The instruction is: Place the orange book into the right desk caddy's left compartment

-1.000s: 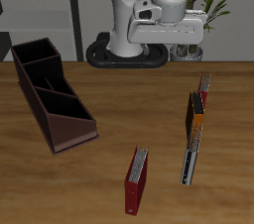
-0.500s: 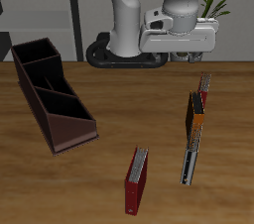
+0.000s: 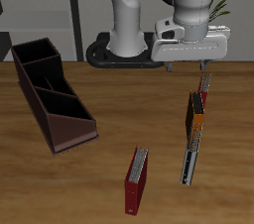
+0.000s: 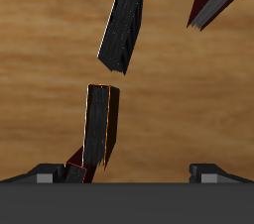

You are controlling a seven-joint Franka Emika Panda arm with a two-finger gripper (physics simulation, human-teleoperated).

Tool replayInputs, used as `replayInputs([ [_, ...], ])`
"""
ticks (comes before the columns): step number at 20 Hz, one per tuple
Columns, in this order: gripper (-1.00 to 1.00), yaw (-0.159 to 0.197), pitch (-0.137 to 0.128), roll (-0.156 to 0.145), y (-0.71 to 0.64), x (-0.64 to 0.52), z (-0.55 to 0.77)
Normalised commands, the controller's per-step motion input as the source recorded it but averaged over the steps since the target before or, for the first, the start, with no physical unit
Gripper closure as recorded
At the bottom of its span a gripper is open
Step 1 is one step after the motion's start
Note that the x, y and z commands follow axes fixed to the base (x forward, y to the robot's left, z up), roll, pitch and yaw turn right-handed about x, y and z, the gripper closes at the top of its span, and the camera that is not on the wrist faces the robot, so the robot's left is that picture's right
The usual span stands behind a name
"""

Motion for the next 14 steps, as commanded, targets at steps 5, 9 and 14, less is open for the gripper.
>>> replayInputs([
  [5, -1.00, -0.005, 0.029, 0.022, 0.18, 0.08, -0.20],
  [9, -1.00, -0.012, 0.015, 0.026, 0.12, 0.03, -0.15],
  [14, -1.00, -0.003, 0.009, 0.015, 0.10, 0.02, -0.17],
])
